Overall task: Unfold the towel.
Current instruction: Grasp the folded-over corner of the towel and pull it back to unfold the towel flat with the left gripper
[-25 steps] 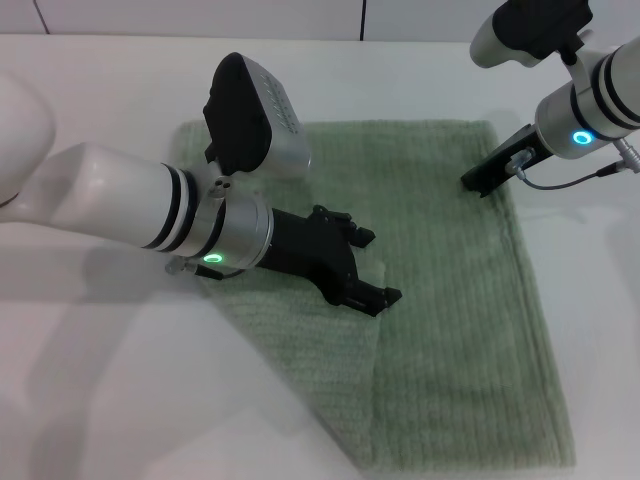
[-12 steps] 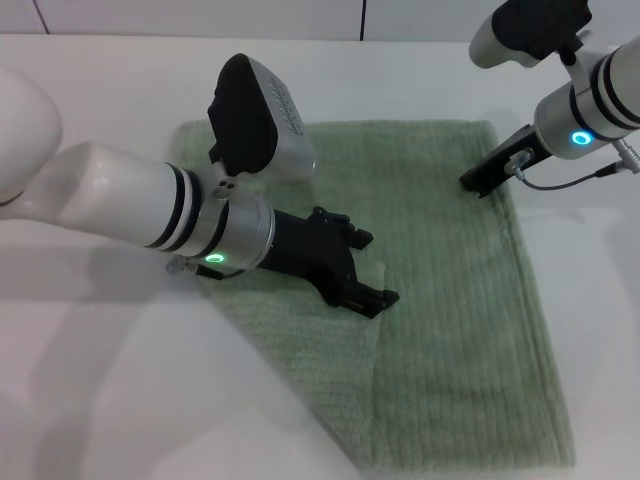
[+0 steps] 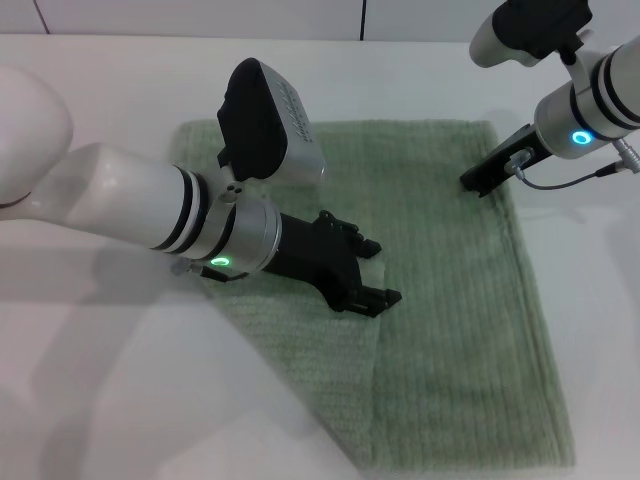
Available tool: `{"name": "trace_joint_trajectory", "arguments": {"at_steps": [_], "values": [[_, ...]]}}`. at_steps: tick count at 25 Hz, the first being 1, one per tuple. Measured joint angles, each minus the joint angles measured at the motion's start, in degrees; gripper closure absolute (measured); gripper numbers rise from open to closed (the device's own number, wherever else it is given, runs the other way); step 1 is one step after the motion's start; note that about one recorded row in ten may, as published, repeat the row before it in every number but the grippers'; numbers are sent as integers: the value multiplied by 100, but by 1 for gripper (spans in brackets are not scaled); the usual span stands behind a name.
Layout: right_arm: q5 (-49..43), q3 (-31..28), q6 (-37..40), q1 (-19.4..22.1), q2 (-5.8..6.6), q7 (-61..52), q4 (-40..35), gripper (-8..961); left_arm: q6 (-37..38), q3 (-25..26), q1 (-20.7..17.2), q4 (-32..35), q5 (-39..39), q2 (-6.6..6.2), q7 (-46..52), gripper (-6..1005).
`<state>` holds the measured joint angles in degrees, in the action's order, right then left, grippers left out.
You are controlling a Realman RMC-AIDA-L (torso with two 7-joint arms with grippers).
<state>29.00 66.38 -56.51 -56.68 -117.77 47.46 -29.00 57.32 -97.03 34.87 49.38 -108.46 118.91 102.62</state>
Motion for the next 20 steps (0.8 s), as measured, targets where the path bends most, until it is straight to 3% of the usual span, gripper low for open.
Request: {"name": "trace_joint_trajectory", "arguments": {"at_steps": [4, 13, 20], "values": [[1, -3, 0, 0, 0, 0, 0, 953, -3, -8, 4, 0, -9, 0, -4, 345], [1, 0, 4, 0, 0, -1, 0, 953, 14, -70, 0, 34, -16, 0, -6, 553], [1, 6, 10, 0, 0, 0, 0, 953, 223, -57, -9, 161, -18, -21, -2, 814]]}}
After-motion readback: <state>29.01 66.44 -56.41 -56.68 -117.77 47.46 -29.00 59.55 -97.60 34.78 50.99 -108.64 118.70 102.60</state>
